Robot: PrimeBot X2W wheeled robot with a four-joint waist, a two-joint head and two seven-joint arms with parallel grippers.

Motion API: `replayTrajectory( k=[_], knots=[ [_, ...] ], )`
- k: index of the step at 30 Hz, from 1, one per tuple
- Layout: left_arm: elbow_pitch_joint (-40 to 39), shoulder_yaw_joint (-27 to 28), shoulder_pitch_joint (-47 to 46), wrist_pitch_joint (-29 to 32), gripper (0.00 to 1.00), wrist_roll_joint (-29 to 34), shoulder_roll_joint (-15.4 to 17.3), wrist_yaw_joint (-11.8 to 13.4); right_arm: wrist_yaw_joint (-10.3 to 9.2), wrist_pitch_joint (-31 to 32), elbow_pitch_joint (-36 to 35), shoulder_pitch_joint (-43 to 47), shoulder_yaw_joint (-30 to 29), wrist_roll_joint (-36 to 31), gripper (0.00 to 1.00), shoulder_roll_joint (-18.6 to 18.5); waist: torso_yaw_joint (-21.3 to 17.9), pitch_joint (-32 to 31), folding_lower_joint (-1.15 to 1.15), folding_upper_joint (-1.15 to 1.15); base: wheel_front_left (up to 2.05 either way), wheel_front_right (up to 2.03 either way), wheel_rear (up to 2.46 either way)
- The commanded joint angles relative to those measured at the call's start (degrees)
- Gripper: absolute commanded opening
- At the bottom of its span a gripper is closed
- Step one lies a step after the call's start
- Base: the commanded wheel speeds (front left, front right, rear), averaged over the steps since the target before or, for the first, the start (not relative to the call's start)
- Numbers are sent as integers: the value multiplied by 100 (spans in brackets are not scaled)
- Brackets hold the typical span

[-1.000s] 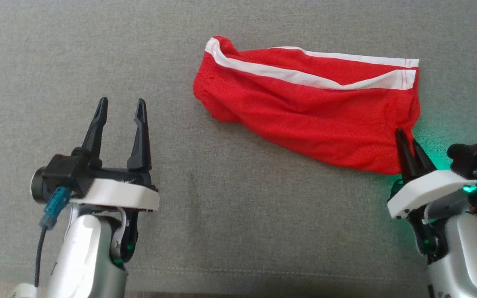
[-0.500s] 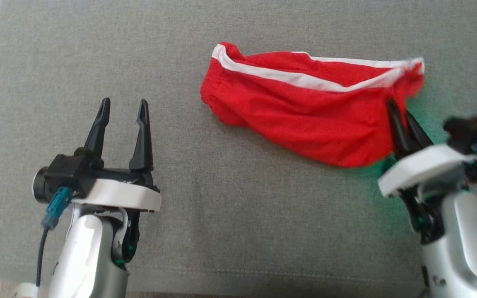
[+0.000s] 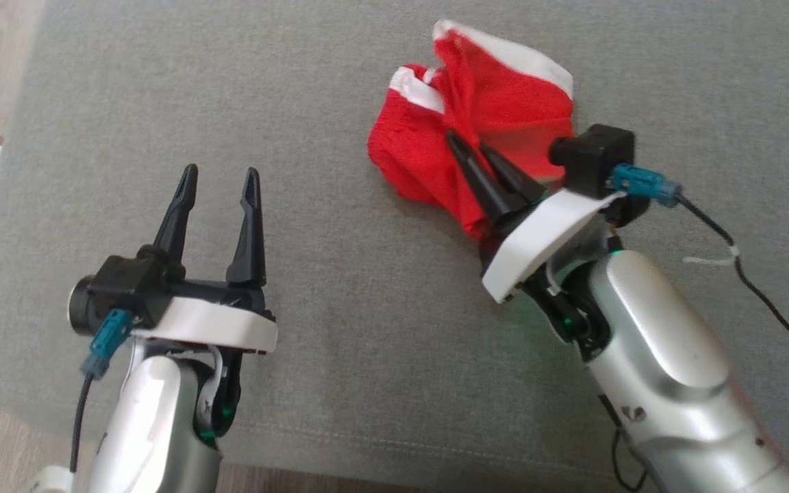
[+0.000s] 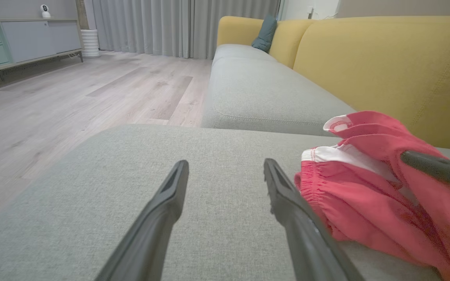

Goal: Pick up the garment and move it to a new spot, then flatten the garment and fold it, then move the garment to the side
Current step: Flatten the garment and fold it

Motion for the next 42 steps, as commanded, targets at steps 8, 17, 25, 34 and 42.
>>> replayTrajectory(
  k=[8,17,25,34,42],
  knots=[
    [-144,55,-176,-34,100,-115,72,81,-5,-672,892,-684,867,567,0,130,210,107,0,0,0,0,0],
    [-114,45,-173,-34,100,-135,71,132,-5,-1318,1354,-875,1610,351,100,131,142,104,0,0,0,0,0],
    [-109,172,-83,-34,100,-41,72,144,-5,-2063,917,-553,1072,-114,100,92,-97,-42,0,0,0,0,0],
    [-139,358,75,-34,100,45,127,132,-5,-1937,6,563,-934,-751,100,-357,-355,-246,0,0,0,0,0],
    [-159,453,193,-34,100,86,172,132,-5,-1559,-938,1462,-1897,-1175,100,-342,-493,-376,0,0,0,0,0]
  ],
)
